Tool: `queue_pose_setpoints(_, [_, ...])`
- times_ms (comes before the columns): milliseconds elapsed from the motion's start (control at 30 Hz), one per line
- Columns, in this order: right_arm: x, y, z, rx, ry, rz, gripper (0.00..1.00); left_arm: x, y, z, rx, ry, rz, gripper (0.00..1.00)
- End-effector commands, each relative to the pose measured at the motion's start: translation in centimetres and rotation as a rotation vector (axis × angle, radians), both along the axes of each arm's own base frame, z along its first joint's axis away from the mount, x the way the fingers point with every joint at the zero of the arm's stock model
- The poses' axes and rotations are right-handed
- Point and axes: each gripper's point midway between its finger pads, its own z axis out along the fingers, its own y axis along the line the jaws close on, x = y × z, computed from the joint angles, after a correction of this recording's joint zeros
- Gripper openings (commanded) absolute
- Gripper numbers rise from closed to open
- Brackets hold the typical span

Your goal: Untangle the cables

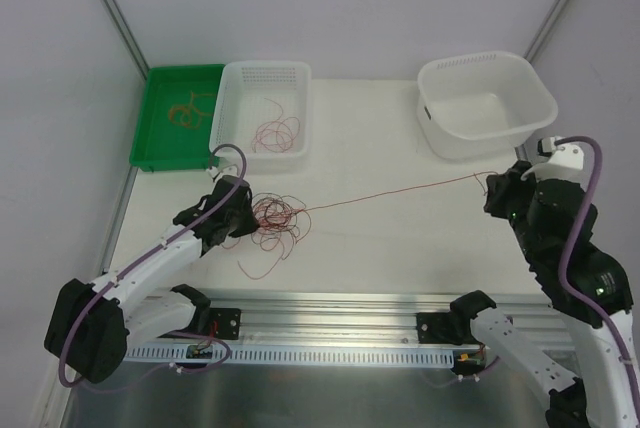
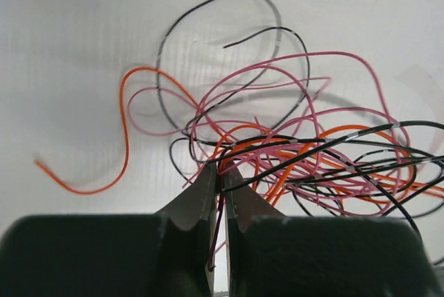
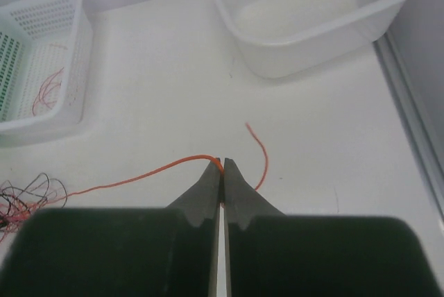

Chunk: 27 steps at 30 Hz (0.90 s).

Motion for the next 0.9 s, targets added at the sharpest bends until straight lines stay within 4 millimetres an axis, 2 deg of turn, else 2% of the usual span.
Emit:
queue_pose_setpoints(0, [-1.0,-3.7,4.6,-0.046,-0.091,-0.160,0.01,-0.7,2.9,-0.9,0.095,0.044,0.058,0.00])
queue_pose_setpoints(100, [-1.4,-4.9,7.5,-0.031,-0.155,-0.222,0.01,-1.2,3.6,-1.9,0.099,0.082,0.091,0.00])
queue_pose_setpoints(233, [-2.3,-6.5,12.6,-0.037,-0.262,-0.279,0.01,-1.6,4.2,-2.8,0.116,0.110,0.120,0.00])
queue_pose_setpoints(367, [-2.8,-7.2,15.8,-0.036,-0.334,-0.296,0.01,-1.8,4.8,-3.3,0.128,0.119,0.145,0.00])
queue_pose_setpoints(467, [-2.9,-7.5,17.6,-0.042,-0.369,-0.308,0.01,-1.8,4.8,-3.1,0.114,0.111,0.155,0.00])
queue_pose_setpoints(500, [-2.7,-7.1,17.0,-0.056,-0.337,-0.283,0.01,-1.8,4.5,-2.8,0.101,0.104,0.147,0.00])
queue_pose_setpoints(533, [-2.2,-5.7,16.5,-0.049,-0.314,-0.209,0.01,-1.8,3.8,-2.4,0.065,0.102,0.125,0.00])
queue_pose_setpoints(567, [-1.7,-4.6,15.6,-0.051,-0.278,-0.159,0.01,-1.4,3.0,-1.2,0.027,0.068,0.095,0.00])
queue_pose_setpoints(633, [0.0,-1.6,10.9,-0.046,-0.138,-0.040,0.01,-1.4,1.1,0.6,-0.063,0.045,0.025,0.00])
queue_pose_setpoints(667, [0.6,-0.4,8.9,-0.044,-0.087,0.006,0.04,-1.0,0.2,2.3,-0.100,0.002,-0.012,0.00])
queue_pose_setpoints(700, [1.6,1.1,4.2,-0.047,0.025,0.047,0.05,-0.9,-0.4,3.3,-0.120,-0.019,-0.038,0.00])
queue_pose_setpoints(733, [1.8,2.8,1.7,-0.004,0.090,0.108,0.05,-1.0,-1.4,4.2,-0.157,-0.027,-0.081,0.00])
queue_pose_setpoints(767, [1.9,3.8,-0.6,0.017,0.145,0.135,0.06,-1.2,-2.8,5.7,-0.201,-0.046,-0.146,0.00])
queue_pose_setpoints(800, [2.2,4.7,-5.5,0.011,0.256,0.159,0.06,-1.4,-3.5,6.4,-0.221,-0.051,-0.177,0.00])
queue_pose_setpoints(867, [1.9,6.2,-9.7,0.065,0.357,0.191,0.14,-1.8,-5.1,7.9,-0.259,-0.063,-0.245,0.00])
